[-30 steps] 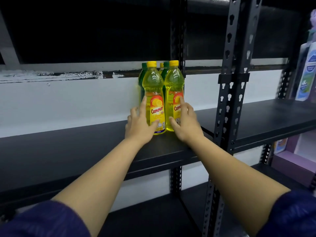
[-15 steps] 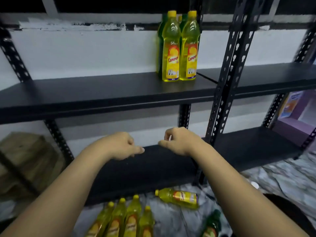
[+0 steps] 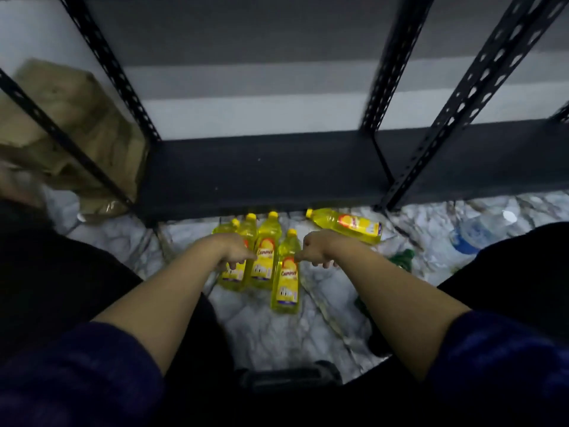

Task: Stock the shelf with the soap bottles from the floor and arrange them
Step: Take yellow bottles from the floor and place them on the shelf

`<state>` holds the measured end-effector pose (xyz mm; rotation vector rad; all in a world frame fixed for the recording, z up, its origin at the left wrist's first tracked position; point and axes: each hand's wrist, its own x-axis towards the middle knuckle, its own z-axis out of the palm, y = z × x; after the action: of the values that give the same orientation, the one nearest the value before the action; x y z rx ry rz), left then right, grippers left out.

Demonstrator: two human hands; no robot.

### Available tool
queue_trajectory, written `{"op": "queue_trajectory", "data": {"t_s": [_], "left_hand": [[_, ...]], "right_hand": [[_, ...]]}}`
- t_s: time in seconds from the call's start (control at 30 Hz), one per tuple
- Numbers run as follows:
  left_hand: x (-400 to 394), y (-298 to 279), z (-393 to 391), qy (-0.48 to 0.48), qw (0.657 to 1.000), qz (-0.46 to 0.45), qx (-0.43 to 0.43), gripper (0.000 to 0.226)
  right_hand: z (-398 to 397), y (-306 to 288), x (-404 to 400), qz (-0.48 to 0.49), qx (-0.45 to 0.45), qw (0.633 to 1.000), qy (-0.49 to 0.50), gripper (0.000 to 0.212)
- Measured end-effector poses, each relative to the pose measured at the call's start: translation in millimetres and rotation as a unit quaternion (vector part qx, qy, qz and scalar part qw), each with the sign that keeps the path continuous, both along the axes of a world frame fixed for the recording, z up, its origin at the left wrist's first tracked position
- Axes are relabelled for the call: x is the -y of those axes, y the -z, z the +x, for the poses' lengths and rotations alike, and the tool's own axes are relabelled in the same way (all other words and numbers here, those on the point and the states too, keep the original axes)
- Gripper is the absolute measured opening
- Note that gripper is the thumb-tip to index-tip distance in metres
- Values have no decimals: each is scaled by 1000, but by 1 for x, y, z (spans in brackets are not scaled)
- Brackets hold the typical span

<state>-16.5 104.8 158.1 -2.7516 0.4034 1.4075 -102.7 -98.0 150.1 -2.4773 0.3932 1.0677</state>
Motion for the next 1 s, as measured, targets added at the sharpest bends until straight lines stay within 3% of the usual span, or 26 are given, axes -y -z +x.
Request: {"op": "queue_trajectory", "data": {"t_s": [0.27,0.37,0.57,0.67,0.8,1.0], "left_hand": [[-28,102,2,-47,995,49,-66,42],[-18,132,8,-55,998,18,-33,41],[8,171,14,-98,981,-95,136,42],[22,182,22,-109,970,-129,174,57],[44,200,35,-114,960,-162,196,60],[66,222,51,-105,964,-136,202,81]], "right_hand": [[17,97,-28,3,-55,998,-13,56],[27,129,-32,0,-17,1000,-3,59],[33,177,-35,-44,58,990,119,100],[35,198,-37,-8,44,984,174,115],[33,221,-38,52,33,976,211,137],[22,233,-35,70,63,966,243,127]]}}
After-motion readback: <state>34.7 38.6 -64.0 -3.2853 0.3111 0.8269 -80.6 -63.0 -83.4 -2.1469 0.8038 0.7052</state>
